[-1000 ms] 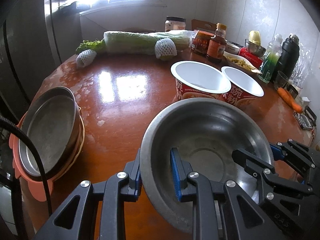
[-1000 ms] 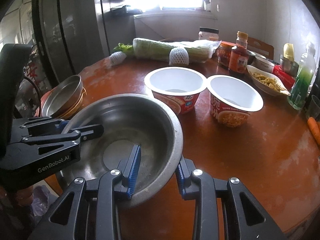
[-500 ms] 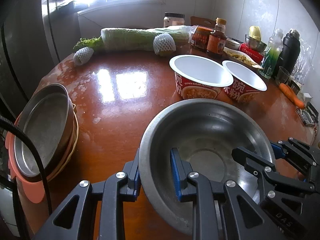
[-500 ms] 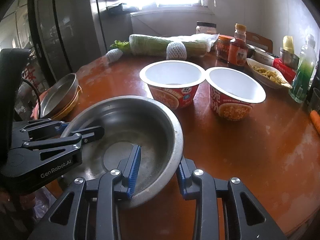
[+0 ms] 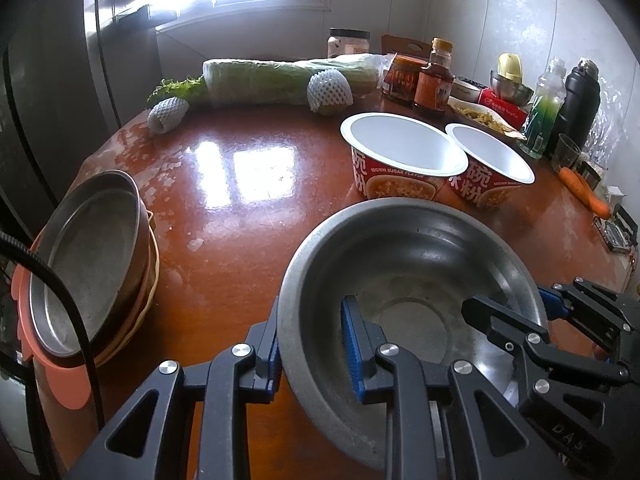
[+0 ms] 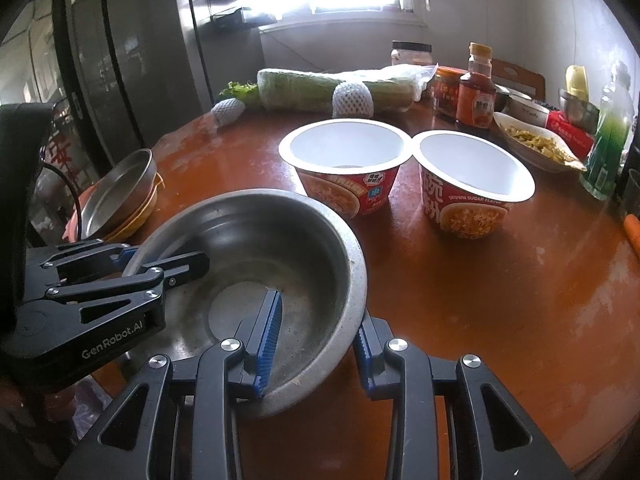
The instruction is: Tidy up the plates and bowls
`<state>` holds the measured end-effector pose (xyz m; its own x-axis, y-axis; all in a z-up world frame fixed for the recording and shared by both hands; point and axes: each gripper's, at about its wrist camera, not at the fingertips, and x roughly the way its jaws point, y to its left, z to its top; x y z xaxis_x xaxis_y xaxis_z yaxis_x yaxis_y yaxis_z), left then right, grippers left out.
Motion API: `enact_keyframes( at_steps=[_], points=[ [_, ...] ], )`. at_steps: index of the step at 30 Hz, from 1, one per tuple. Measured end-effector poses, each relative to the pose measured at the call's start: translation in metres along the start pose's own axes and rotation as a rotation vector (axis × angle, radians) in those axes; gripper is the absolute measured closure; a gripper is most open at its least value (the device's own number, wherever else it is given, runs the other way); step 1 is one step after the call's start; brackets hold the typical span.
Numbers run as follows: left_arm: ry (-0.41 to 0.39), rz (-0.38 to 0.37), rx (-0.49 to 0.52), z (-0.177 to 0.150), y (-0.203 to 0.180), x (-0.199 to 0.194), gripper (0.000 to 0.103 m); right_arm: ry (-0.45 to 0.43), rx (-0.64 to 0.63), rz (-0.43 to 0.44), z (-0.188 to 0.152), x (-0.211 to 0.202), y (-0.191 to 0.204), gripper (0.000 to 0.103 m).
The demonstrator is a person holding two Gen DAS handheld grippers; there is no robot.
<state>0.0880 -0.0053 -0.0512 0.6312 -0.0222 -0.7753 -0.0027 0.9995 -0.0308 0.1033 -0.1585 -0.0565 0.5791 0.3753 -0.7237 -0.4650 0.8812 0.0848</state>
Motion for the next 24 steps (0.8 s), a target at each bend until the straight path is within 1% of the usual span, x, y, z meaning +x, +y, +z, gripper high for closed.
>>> enact_keyframes(
  at_steps=[4,8,14,15,17,20,24],
  points=[
    [-0.002,0.000,0.001,0.000,0.000,-0.002,0.075,0.002,0.019,0.017,0.001,0.000,-0.003,0.067],
    [-0.012,0.004,0.004,0.001,-0.001,-0.005,0.072,-0.003,0.017,0.026,0.001,-0.001,-0.001,0.062],
    [-0.028,0.010,0.005,0.002,-0.002,-0.011,0.068,-0.014,0.030,0.030,0.001,-0.006,-0.003,0.061],
    [-0.031,0.010,0.005,0.002,-0.002,-0.012,0.068,-0.018,0.032,0.031,0.001,-0.007,-0.003,0.060],
    [-0.038,0.019,0.001,0.003,-0.002,-0.015,0.064,-0.033,0.039,0.027,0.002,-0.012,-0.005,0.054],
    [-0.059,0.022,-0.005,0.005,-0.002,-0.023,0.058,-0.060,0.044,0.016,0.004,-0.019,-0.008,0.052],
    [-0.081,0.023,-0.009,0.010,0.000,-0.032,0.056,-0.082,0.068,0.020,0.006,-0.027,-0.012,0.050]
  ],
)
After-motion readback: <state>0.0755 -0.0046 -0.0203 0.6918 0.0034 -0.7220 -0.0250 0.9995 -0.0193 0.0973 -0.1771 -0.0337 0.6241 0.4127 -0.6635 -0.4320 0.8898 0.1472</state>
